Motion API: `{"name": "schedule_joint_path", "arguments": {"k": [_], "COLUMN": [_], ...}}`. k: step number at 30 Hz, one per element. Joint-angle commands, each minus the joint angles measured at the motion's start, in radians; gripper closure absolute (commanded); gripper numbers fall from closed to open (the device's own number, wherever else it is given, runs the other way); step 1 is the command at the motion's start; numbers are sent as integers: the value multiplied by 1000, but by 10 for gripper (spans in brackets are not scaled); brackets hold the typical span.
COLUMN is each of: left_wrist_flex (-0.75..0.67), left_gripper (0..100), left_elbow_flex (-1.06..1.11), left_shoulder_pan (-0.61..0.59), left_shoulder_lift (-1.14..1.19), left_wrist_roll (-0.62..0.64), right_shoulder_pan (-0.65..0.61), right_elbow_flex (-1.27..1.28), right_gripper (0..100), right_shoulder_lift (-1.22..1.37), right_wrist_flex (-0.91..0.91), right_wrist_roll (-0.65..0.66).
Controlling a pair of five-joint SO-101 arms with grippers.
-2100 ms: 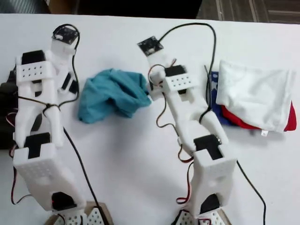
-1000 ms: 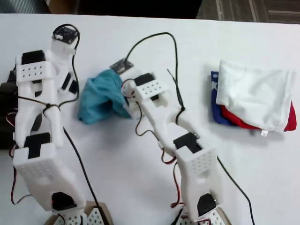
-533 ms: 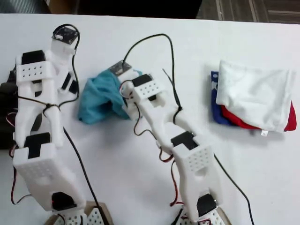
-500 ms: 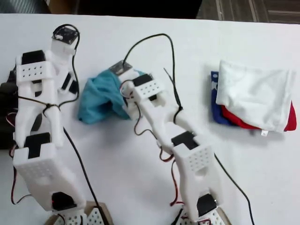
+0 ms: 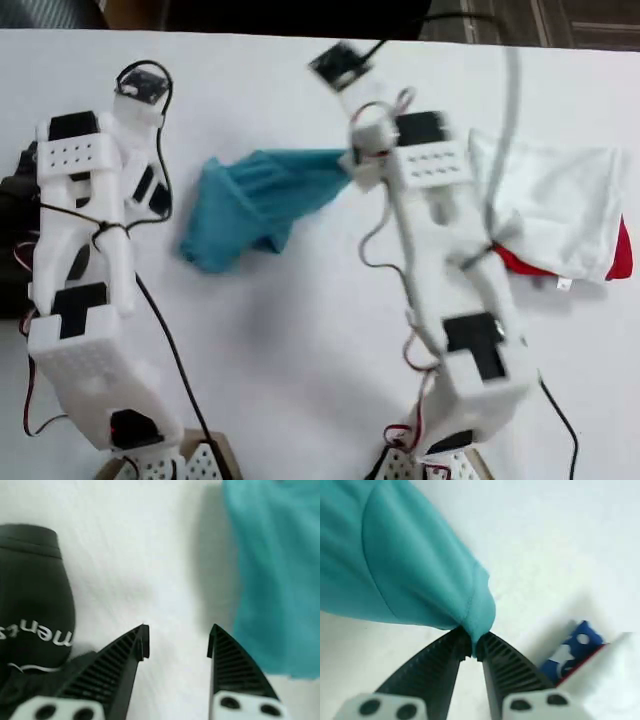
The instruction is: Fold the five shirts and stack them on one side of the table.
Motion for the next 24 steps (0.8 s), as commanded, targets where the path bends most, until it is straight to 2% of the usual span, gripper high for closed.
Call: {"name": "schedule_joint_path", "arguments": {"k": [1,6,17,24], "left_wrist_flex": [84,123,100,-100], "left_gripper": [786,786,783,766], "left_elbow_flex": [-22,-22,-59,-16], "left_shoulder_pan": [11,75,381,422], "left_shoulder_lift": [-54,-78,-78,52], "left_wrist_roll": [-8,-80,12,28], "right_shoulder_pan": [90,162,194,197], "right_elbow_flex": [-12,-5,8,3], "right_gripper": [976,976,976,976], "right_shoulder_lift": [-186,-222,-229,-232], "right_wrist_flex": [2,7,58,125], "right_wrist_roll": [66,71,71,71]}}
